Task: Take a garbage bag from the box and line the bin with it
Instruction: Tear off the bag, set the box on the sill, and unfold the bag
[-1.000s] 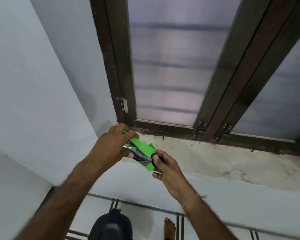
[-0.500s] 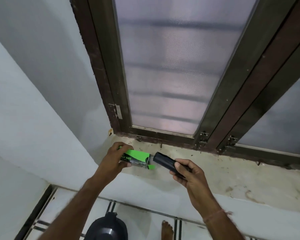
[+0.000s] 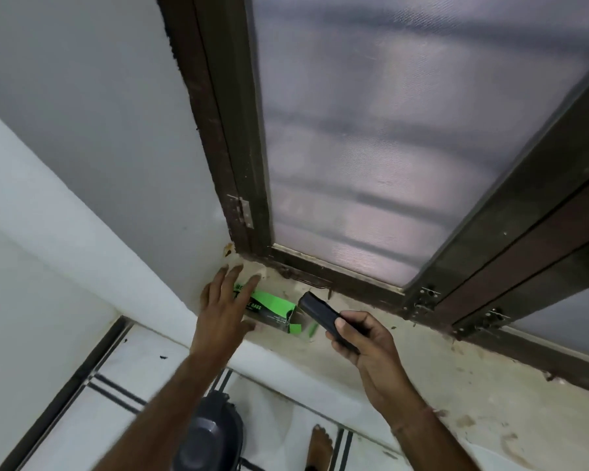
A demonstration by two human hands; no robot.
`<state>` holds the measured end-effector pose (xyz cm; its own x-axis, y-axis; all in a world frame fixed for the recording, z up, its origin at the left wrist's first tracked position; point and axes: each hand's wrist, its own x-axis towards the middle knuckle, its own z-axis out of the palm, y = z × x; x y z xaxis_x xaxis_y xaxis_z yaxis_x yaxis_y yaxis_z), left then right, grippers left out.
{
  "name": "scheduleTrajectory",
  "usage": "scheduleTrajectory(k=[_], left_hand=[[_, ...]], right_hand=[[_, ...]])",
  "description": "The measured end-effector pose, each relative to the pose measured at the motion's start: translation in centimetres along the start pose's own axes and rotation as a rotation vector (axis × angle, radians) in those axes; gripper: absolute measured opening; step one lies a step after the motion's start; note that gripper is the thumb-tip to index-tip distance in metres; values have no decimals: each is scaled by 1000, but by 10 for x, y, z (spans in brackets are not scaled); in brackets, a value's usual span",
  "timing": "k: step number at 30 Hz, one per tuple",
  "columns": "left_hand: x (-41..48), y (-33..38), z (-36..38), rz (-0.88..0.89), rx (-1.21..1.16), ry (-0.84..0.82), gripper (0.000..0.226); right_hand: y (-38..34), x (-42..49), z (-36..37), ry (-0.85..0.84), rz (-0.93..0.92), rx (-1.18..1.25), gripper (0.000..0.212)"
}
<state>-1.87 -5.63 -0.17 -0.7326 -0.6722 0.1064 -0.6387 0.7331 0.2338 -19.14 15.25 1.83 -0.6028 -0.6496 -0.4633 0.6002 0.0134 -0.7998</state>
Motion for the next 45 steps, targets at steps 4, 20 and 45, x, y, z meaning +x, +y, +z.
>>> scheduleTrajectory(k=[4, 20, 45], left_hand=[[-38, 59, -8, -241, -573, 159, 54], [-81, 93, -24, -603, -1587, -116, 44], [-184, 3, -56, -660, -1804, -205, 54]], right_hand=[[3, 2, 22, -77, 15, -56, 15], [23, -26, 70, -126, -9, -223, 40], [94, -119, 124, -40, -214, -731, 28]])
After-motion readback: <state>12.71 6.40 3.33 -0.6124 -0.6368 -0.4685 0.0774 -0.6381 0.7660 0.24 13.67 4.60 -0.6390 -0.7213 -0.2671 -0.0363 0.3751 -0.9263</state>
